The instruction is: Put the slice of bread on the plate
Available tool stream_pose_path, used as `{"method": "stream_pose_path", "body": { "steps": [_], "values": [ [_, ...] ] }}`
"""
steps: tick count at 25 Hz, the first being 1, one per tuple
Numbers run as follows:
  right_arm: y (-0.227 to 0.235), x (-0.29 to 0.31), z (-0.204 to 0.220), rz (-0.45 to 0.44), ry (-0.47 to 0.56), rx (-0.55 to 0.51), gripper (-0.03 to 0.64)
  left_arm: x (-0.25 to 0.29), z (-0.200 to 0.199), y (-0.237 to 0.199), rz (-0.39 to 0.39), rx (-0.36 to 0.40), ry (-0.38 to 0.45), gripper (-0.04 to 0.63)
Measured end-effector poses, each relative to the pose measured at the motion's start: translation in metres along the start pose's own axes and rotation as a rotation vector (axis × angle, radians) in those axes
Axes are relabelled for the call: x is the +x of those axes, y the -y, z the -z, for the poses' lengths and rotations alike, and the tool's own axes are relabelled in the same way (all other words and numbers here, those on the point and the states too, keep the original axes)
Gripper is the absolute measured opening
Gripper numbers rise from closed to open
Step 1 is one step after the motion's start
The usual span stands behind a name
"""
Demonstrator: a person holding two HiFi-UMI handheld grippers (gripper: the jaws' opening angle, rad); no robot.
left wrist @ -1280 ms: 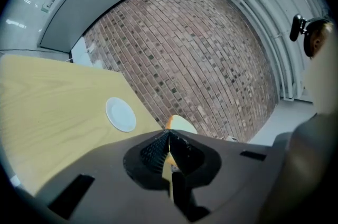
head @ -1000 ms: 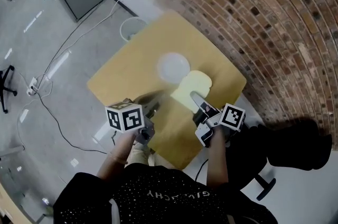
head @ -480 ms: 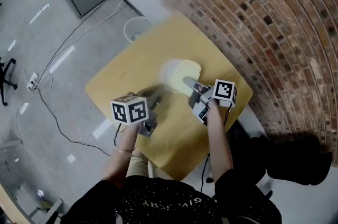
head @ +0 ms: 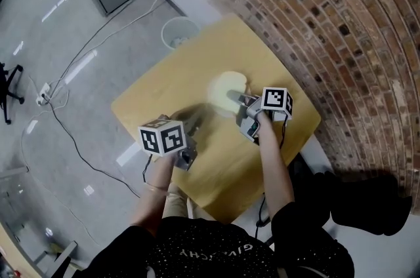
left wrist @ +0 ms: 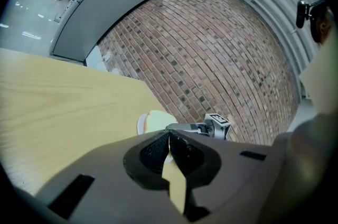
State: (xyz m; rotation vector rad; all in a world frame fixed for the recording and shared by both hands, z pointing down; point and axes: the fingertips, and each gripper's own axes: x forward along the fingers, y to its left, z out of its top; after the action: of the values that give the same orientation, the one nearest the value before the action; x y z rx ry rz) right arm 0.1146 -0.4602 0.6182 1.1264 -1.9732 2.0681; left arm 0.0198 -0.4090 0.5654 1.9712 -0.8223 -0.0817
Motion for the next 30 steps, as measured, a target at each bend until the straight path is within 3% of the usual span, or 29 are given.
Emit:
{"method": "stream_pose_path", "body": {
  "steps": [7, 8, 11, 16, 23, 26, 28, 30],
  "values": [
    [-0.003, 0.001, -0.001, 0.111, 0.01, -0.081, 0.105, -0.001, 0.0, 0.004, 0.019, -0.01, -0.005, 0.012],
    [-0.003, 0.0, -0.001, 0.123, 0.009, -0.093, 0.122, -0.001, -0.002, 0.007, 0.021, -0.009, -0.002, 0.012],
    [-0.004, 0.0, 0.004, 0.12, -0.015, -0.079, 0.269, -0.005, -0.009, 0.015, 0.031, 0.0, 0.013, 0.012],
    [-0.001, -0.012, 0.001, 0.171, 0.026, -0.105, 0.304, -0.011, -0.011, 0.022, 0.027, 0.022, 0.019, 0.012],
    [0.02, -0.042, -0.006, 0.384, 0.07, -0.265, 0.324, -0.014, -0.011, 0.036, 0.035, 0.042, 0.025, 0.012],
    [0.022, -0.066, -0.017, 0.459, 0.199, -0.337, 0.324, -0.015, -0.008, 0.045, 0.035, 0.061, 0.017, 0.012],
    [0.005, -0.081, -0.019, 0.401, 0.299, -0.356, 0.324, -0.016, -0.006, 0.051, 0.035, 0.079, 0.011, 0.012],
    [-0.024, -0.089, -0.009, 0.25, 0.35, -0.351, 0.322, -0.018, -0.006, 0.057, 0.03, 0.096, 0.012, 0.012]
  ]
}}
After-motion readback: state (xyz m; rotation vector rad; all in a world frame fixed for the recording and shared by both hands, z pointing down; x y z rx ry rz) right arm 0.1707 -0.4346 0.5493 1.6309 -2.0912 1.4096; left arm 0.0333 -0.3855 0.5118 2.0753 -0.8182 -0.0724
